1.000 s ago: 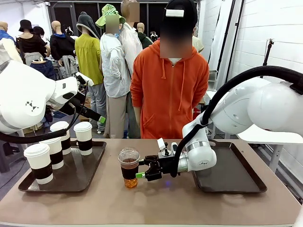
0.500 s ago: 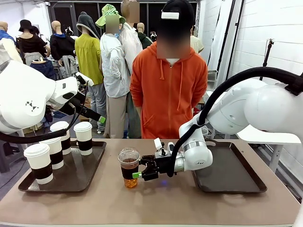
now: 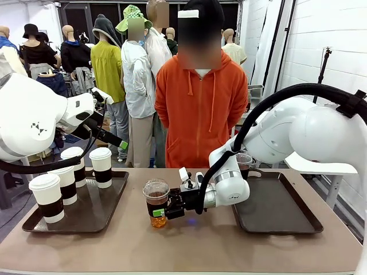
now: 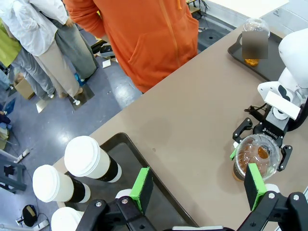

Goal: Distribute the coffee onto the tray.
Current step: Pick up another iced Americano from the middle of the table and place it on the right Handle tray.

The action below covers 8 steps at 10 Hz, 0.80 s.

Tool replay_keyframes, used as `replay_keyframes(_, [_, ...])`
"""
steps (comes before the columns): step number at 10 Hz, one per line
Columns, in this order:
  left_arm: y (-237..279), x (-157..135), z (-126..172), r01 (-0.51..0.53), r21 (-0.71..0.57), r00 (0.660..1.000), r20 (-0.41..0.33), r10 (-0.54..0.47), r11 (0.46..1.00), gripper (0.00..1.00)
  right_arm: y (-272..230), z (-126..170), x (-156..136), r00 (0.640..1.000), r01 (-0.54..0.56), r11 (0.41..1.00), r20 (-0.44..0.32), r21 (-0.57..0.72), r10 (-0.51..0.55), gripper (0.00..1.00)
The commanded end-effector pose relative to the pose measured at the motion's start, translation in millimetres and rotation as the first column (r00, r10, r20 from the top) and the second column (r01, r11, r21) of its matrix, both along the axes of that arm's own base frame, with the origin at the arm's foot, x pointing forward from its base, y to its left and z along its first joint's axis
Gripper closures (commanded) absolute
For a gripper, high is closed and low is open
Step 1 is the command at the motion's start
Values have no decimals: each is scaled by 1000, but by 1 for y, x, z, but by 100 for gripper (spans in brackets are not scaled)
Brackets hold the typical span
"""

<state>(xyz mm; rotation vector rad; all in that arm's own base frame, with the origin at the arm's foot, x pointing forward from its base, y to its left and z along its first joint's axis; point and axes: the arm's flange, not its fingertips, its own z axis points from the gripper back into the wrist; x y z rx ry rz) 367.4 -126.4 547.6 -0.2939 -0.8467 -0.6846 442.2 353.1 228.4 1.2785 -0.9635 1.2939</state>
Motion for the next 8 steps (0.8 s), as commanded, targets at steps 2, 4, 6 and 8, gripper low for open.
replay_keyframes(2, [1,0,0,-1,-6,1000,-2,1,1000,0,6,1,4,998,21,1000,-55,5,-21,2])
replay_keyframes(4, [1,0,0,-1,-6,1000,-2,1,1000,0,3,2,3,999,21,999,-41,29,-20,22])
replay_keyframes(6, [1,0,0,-1,-6,1000,-2,1,1000,0,1,4,2,999,17,999,-39,33,-15,22])
replay_keyframes(8, [1,0,0,-1,-6,1000,-2,1,1000,0,-5,16,1,999,11,999,-36,46,-10,22])
